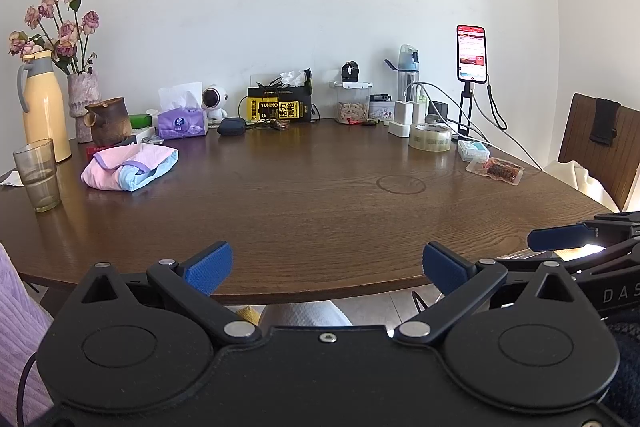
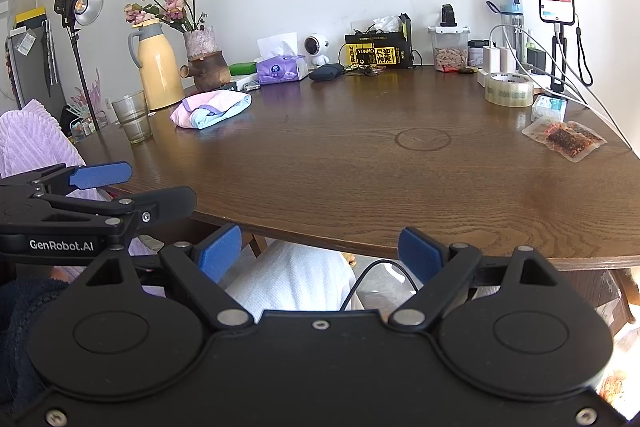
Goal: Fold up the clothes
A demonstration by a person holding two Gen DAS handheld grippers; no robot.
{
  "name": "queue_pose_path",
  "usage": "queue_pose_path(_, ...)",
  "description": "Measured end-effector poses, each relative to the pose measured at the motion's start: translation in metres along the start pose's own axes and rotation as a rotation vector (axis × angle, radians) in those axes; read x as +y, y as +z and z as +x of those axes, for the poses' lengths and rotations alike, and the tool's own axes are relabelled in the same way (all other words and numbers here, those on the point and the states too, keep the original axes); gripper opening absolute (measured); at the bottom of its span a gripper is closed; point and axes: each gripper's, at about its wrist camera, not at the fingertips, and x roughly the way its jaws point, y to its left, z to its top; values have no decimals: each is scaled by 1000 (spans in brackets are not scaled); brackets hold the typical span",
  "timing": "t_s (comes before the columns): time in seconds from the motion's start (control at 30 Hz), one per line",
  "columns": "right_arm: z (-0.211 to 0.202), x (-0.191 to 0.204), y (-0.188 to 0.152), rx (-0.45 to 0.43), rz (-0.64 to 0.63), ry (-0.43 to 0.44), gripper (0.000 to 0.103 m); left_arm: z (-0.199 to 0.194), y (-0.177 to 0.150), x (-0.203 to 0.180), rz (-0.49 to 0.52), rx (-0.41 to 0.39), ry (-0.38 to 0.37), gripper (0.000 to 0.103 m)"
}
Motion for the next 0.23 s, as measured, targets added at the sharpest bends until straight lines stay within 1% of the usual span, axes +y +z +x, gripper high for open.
queue_pose_path(0.23,-1,1,-3,2,4,3,90,0,-1,0,-5,4,-3,102)
